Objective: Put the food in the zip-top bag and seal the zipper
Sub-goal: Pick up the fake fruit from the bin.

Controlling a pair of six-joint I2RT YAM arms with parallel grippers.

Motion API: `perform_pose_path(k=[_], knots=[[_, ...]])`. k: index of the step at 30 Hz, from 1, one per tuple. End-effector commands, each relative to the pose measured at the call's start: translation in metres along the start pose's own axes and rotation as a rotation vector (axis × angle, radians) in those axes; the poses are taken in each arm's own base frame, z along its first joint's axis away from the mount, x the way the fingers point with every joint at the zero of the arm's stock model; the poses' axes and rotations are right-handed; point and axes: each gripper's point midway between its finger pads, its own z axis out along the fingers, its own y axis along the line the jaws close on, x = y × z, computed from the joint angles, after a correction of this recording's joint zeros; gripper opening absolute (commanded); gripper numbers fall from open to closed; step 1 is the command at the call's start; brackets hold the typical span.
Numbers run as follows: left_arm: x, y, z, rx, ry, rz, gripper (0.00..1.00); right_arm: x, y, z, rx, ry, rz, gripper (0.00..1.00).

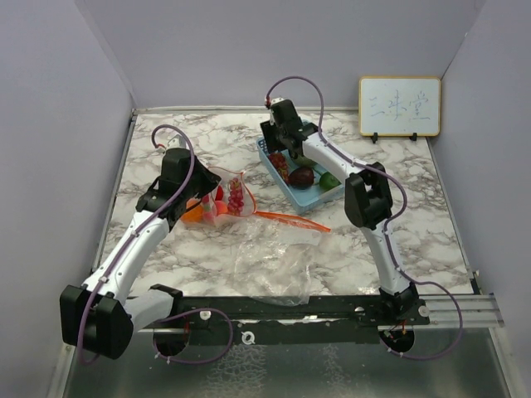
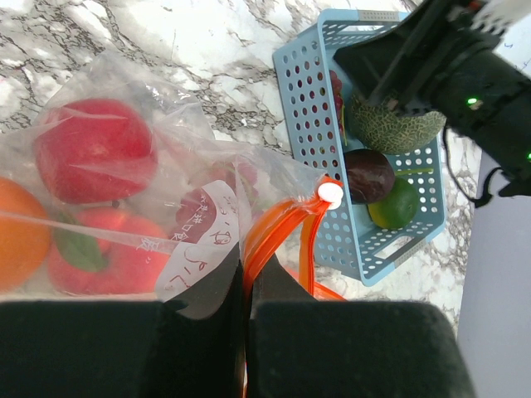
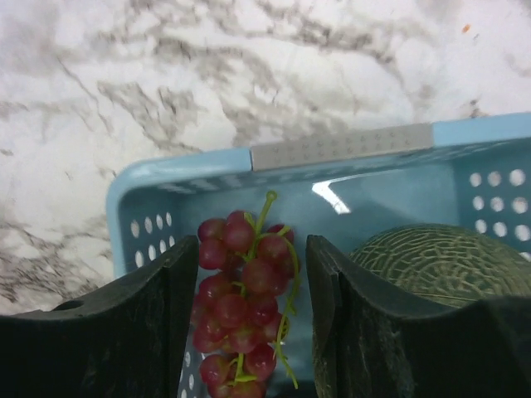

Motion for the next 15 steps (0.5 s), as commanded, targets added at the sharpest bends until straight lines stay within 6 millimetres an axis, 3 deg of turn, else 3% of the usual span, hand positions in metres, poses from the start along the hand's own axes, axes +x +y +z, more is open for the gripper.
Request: perform_pose_path(k=[1,9,15], knots=[[-0.017,-0.018,-0.002,0.055,-0.036,0.009,0.00,0.053,0.010,0.016,-0.087,0.154,-0.069,0.54],[-0.018,-0.015,0.004,0.037,-0.026,0.004,0.00,0.092,0.002,0.028,-0.082,0.262,-0.103,0.55],[-0.022,-0.018,0.008,0.033,-0.026,0.014,0.00,0.132,0.003,0.032,-0.099,0.380,-0.121,0.58]])
